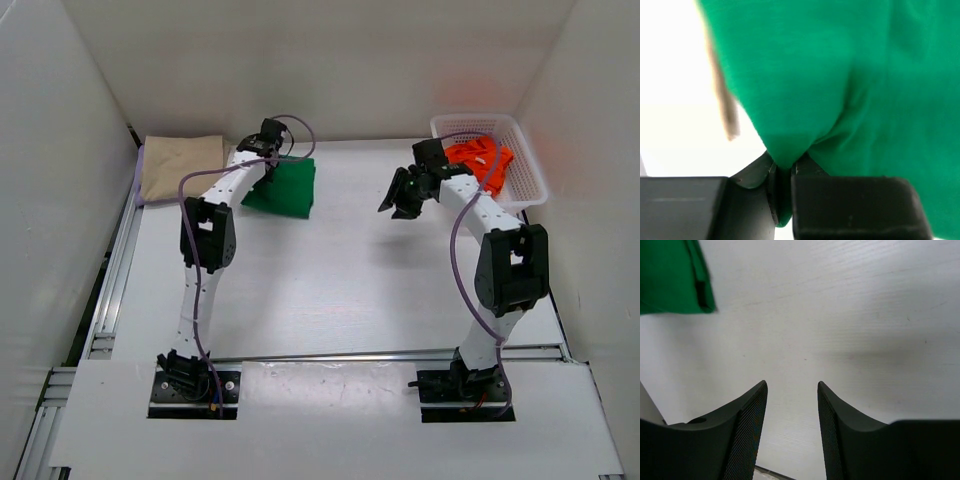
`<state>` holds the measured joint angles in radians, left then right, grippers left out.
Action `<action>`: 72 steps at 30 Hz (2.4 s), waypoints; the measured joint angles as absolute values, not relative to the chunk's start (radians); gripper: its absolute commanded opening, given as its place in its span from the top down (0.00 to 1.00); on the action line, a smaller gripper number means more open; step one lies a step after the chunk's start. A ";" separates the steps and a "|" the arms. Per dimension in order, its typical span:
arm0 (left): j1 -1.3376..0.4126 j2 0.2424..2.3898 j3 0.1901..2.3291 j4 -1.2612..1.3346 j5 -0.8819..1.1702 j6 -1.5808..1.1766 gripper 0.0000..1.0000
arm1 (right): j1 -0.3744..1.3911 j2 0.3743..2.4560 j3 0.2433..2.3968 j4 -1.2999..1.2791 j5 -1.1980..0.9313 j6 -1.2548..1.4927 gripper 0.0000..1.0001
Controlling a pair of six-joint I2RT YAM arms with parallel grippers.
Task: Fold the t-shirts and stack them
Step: Put the neatly folded tshirt into the corner of the board with the left arm, then grab crumpled tshirt from bin with the right arm
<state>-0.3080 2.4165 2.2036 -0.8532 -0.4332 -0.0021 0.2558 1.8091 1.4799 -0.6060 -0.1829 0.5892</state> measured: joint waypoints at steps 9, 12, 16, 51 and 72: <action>-0.302 2.465 2.394 -0.664 -0.749 0.001 0.90 | 0.255 1.778 1.394 -0.633 -0.152 0.567 0.50; -0.264 2.462 2.398 -0.631 -0.782 0.002 0.90 | 0.255 1.749 1.382 -0.635 -0.143 0.560 0.50; -0.198 2.457 2.397 -0.619 -0.802 0.003 0.90 | 0.255 1.727 1.376 -0.633 -0.136 0.553 0.50; 0.167 2.421 2.202 -0.567 -0.775 0.001 0.01 | 0.186 1.823 1.841 -0.762 -0.051 0.466 0.38; 0.070 1.694 1.485 -0.611 -0.331 0.002 0.01 | -0.141 2.455 2.247 -0.646 0.279 0.722 0.85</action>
